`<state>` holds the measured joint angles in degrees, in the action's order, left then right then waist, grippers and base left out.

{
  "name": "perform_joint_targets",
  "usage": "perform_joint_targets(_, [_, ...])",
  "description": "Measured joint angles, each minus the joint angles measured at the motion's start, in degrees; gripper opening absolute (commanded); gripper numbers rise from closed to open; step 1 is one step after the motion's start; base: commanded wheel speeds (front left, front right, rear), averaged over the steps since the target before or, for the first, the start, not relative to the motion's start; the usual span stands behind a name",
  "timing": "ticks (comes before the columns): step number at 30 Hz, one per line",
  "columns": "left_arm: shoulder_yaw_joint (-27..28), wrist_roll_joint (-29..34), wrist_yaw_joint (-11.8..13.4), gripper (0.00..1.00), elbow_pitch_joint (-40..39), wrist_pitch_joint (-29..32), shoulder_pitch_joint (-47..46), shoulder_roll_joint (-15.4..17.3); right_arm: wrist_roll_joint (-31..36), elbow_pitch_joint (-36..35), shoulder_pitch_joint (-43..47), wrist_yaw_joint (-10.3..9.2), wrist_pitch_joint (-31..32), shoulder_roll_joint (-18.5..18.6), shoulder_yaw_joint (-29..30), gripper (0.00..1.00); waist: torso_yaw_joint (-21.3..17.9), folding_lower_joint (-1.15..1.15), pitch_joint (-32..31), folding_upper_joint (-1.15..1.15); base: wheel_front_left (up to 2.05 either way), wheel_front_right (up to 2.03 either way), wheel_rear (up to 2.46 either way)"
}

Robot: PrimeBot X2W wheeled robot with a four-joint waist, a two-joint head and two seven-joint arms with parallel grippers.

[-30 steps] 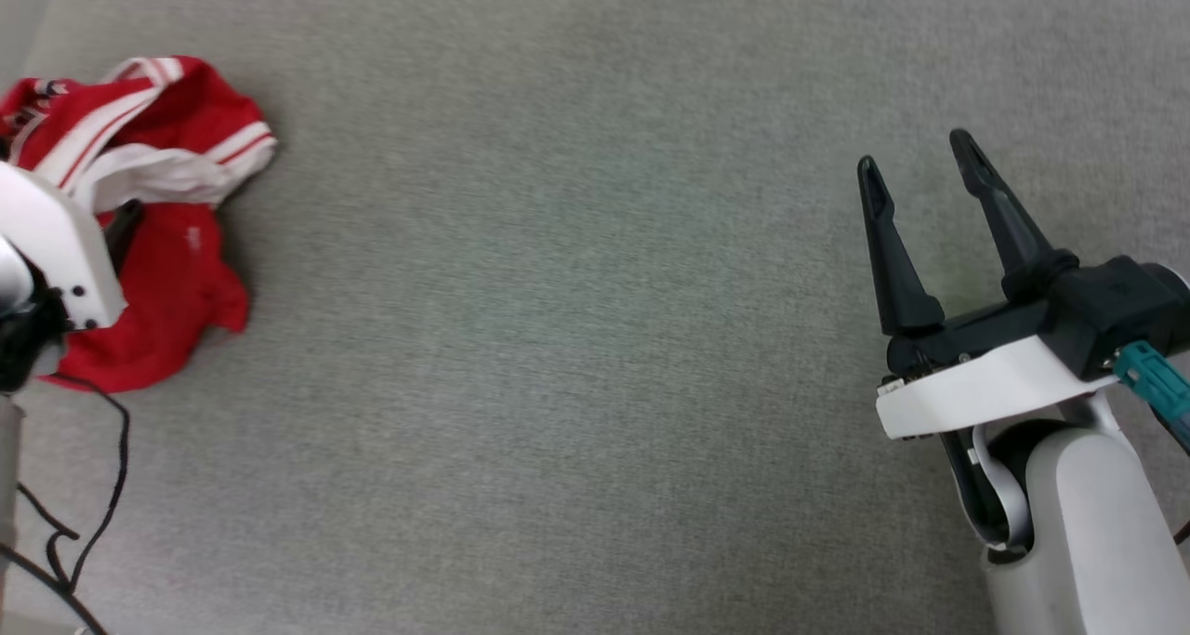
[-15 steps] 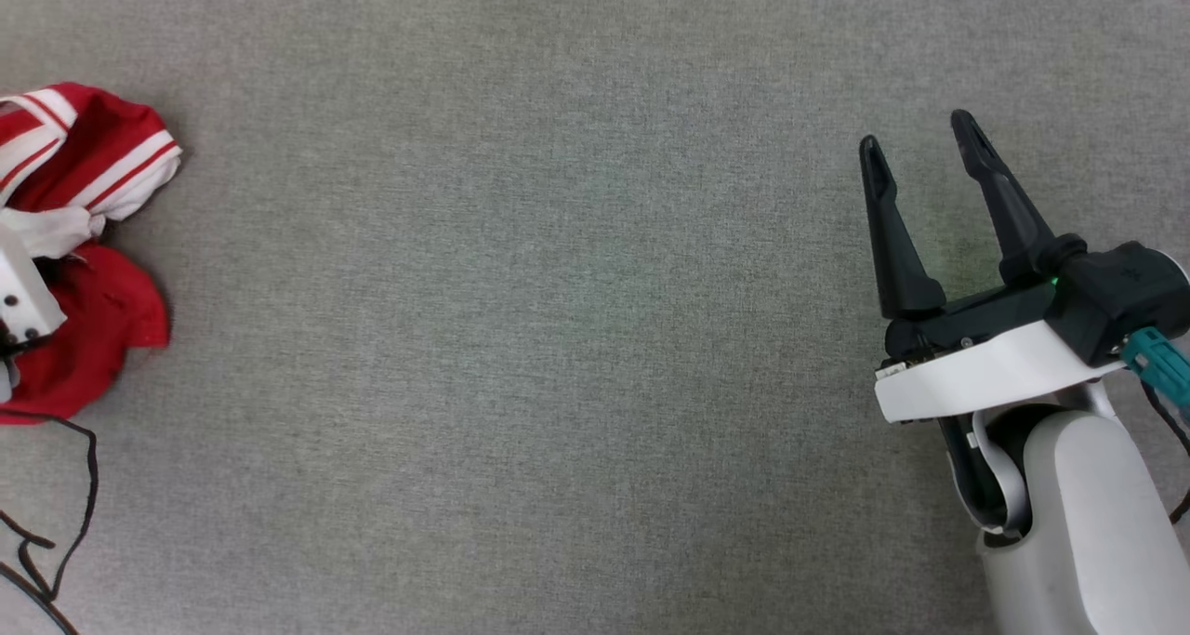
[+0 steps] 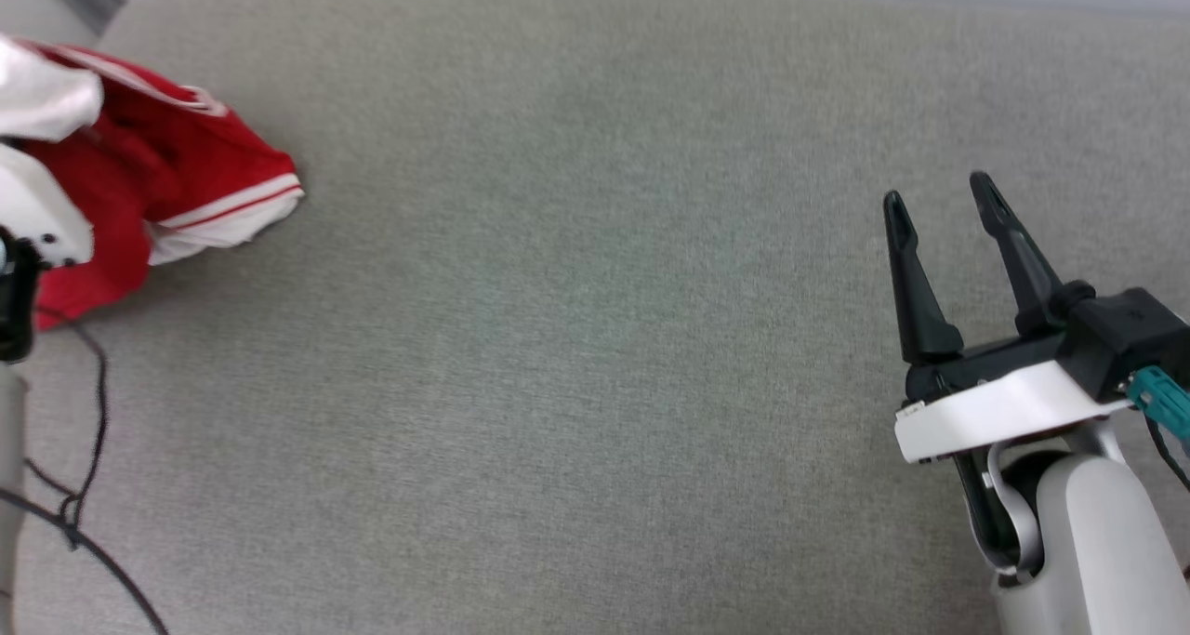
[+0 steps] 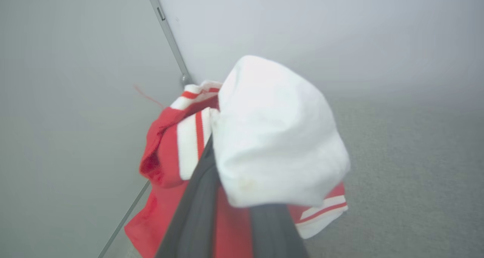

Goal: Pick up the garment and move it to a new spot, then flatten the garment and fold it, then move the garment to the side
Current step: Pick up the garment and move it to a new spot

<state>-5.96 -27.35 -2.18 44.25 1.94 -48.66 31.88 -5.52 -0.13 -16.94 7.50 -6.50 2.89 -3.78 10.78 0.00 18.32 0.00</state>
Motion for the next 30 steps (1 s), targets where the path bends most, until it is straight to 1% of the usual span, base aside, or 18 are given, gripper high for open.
perform_joint_targets(4, [-1.0,1.1,0.2,0.00,-1.7,-7.3,-0.2,-2.4,-0.5,0.0,1.9,0.00,0.4,0.0,0.8,1.00,0.9,0.00,-3.7,0.00,0.00,0.00,0.00])
perform_joint_targets(7, [-2.1,1.6,0.0,0.00,-3.2,-11.0,-0.3,-4.5,-1.2,-0.1,3.3,0.00,0.5,0.0,1.0,1.00,1.4,0.00,-6.6,0.00,0.00,0.00,0.00])
perform_joint_targets(10, [-3.0,1.9,-0.4,0.00,-5.2,-13.0,0.1,-6.6,-1.6,-0.3,4.5,0.00,0.6,0.0,0.9,1.00,1.4,0.00,-9.3,0.00,0.00,0.00,0.00])
perform_joint_targets(15, [-4.9,1.9,-0.9,0.00,-10.5,-14.1,2.2,-9.6,-2.2,-1.0,6.9,0.00,1.0,0.0,1.3,1.00,0.4,-0.01,-13.1,0.00,0.00,0.00,0.00])
perform_joint_targets(21, [-7.2,0.3,-0.9,0.00,-17.4,-14.2,7.3,-14.5,-2.9,-1.6,9.2,0.00,1.7,0.0,1.5,1.00,-3.5,-0.01,-15.3,0.00,0.00,0.00,0.00])
perform_joint_targets(27, [-10.4,-0.7,-0.9,0.00,-26.4,-13.4,12.8,-18.5,-3.1,-2.8,10.2,0.00,2.4,0.0,2.2,1.00,-9.0,-0.01,-15.9,0.00,0.00,0.00,0.00])
perform_joint_targets(30, [-12.7,-1.1,-1.4,0.00,-30.2,-12.4,15.7,-20.0,-3.2,-3.5,10.6,0.00,2.5,0.0,2.7,1.00,-11.8,-0.01,-15.6,0.00,0.00,0.00,0.00])
